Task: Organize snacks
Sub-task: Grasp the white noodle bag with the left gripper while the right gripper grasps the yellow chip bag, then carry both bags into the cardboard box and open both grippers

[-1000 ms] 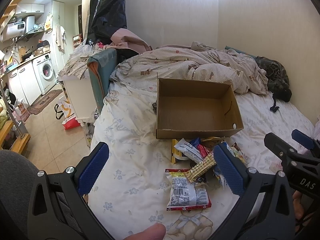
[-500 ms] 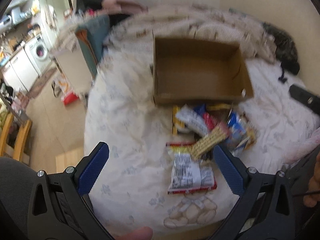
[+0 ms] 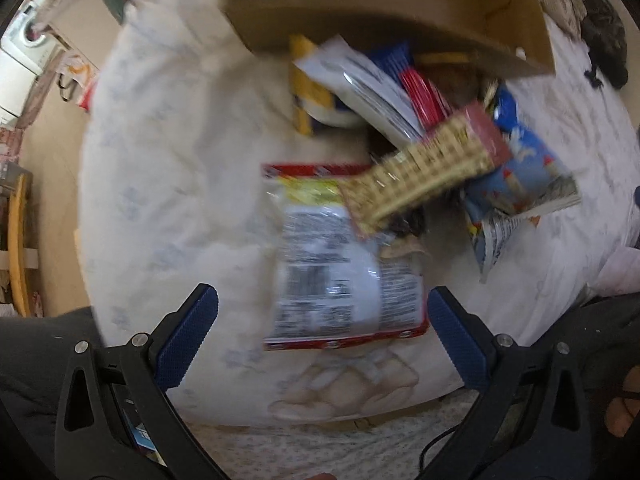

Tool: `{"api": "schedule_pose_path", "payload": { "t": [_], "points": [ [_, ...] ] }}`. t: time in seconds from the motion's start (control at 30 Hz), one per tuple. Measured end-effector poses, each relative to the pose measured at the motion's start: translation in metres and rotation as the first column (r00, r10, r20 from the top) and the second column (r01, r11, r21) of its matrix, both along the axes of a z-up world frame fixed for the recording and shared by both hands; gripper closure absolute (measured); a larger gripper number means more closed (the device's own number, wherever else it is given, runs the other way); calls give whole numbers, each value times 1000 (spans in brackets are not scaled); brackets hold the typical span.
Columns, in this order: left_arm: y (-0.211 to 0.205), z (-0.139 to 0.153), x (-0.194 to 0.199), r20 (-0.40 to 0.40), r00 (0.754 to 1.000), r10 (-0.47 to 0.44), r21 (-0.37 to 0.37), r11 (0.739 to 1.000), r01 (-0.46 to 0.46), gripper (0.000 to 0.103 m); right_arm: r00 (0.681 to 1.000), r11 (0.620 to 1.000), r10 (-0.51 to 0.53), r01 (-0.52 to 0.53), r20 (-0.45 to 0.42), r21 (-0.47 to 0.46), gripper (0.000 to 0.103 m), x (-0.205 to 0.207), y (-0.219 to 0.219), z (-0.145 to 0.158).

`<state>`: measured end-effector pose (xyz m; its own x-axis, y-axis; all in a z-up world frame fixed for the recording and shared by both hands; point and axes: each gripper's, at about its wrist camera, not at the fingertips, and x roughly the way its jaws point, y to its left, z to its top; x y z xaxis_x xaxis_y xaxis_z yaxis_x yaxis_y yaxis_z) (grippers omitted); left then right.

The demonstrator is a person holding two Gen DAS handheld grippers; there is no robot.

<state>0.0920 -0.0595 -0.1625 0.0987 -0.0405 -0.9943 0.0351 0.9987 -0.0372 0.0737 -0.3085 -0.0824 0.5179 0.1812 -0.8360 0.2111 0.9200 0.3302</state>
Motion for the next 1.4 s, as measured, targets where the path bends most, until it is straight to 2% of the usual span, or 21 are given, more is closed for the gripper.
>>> {"api": "schedule_pose_path", "payload": {
  "t": [0.07, 0.2, 0.3, 0.33, 0.37, 0.43, 0.63, 0.83, 1.0, 1.1, 1.17, 1.27, 1.33, 1.4],
  "points": [
    [-10, -11, 0, -27, 1000, -14, 2, 1000, 14, 0, 1000, 1000, -13, 13, -8, 12, 0, -1, -4, -1],
    [-28, -32, 1, -43, 998, -51, 60, 997, 53, 0, 999, 999, -15, 16, -29, 38, 0, -1, -6, -5],
    [-28, -47, 0, -60, 998, -31, 73, 997, 35, 0, 999, 999, -15, 16, -30, 41, 0, 1, -7, -6],
    [-29, -52, 1, -57, 998, -25, 70, 997, 29, 3, 999, 999, -15, 16, -29, 40, 0, 1, -7, -6],
    [-27, -52, 0, -46, 999, -19, 61, 998, 22, 12, 1000, 999, -14, 15, -28, 38, 0, 1, -7, -6],
    [-24, -51, -4, -37, 999, -27, 50, 998, 29, 15, 999, 999, -15, 16, -31, 36, 0, 1, -6, -6],
    [-15, -33, -25, -60, 997, -46, -14, 999, 45, 21, 999, 999, -17, 19, -38, 50, 0, 3, -5, -8],
    [18, -5, -47, -42, 999, -15, -17, 1000, 15, 22, 999, 998, -18, 20, -41, 56, 0, 3, -5, -8],
    [44, 34, -40, 61, 998, 34, -25, 999, -32, 22, 999, 997, -26, 29, -44, 76, 0, 5, -7, -8],
    [50, 53, -31, 139, 989, 52, -44, 998, -46, 23, 997, 982, -33, 45, -66, 181, 0, 6, -16, -15],
    [51, 60, -24, 155, 986, 59, -70, 996, -49, 23, 993, 969, -66, 87, -96, 230, 0, 6, -25, -22],
    [55, 58, -8, 179, 982, 62, -91, 995, -47, 23, 974, 971, -129, 161, -184, 175, 0, 13, -39, -39],
    [52, 54, -8, 197, 979, 52, -90, 995, -35, 23, 959, 973, -121, 166, -256, 163, 1, 23, -42, -52],
    [52, 54, -7, 197, 979, 51, -102, 994, -31, 23, 947, 968, -90, 157, -309, 198, 3, 31, -41, -66]
  ]
}}
